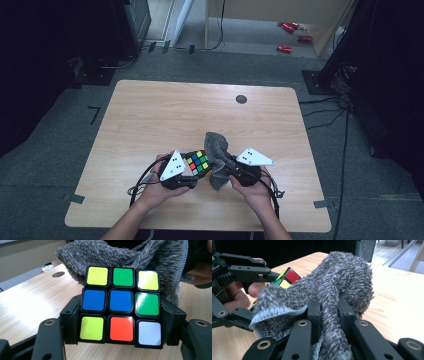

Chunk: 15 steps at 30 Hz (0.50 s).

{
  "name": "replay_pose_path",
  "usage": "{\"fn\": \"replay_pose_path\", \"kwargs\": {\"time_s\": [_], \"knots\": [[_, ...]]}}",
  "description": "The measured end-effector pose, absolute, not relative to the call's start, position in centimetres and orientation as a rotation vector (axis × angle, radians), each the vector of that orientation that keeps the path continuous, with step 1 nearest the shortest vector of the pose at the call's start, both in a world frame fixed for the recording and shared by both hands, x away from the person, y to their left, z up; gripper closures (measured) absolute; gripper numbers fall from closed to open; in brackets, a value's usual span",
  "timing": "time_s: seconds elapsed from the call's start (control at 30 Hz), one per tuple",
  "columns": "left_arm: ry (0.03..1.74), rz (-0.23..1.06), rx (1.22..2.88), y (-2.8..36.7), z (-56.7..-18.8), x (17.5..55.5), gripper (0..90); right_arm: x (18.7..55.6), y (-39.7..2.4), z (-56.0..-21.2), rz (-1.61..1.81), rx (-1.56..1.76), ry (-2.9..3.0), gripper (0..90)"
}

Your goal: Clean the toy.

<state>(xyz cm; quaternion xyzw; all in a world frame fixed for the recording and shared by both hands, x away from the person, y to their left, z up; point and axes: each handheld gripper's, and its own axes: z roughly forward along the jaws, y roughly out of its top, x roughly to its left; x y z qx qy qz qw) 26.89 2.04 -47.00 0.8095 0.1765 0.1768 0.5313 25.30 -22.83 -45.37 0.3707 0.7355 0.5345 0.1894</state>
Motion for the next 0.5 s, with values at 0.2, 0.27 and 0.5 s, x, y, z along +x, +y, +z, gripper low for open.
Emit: {"fn": "replay_pose_path", "kwargs": {"time_s": [0.2,0.27,0.5], "knots": [[0.410,0.432,1.922,2.0,-46.8,26.6,34.2,24.0,-21.4,-43.5,1.532,0.932,2.060,76.5],[0.408,0.425,1.912,2.2,-46.6,26.6,34.2,24.4,-21.7,-43.8,1.558,0.962,2.055,76.3],[0.427,0.409,1.914,2.2,-46.7,26.8,34.2,24.8,-22.3,-44.9,1.523,1.018,2.063,76.2]]}}
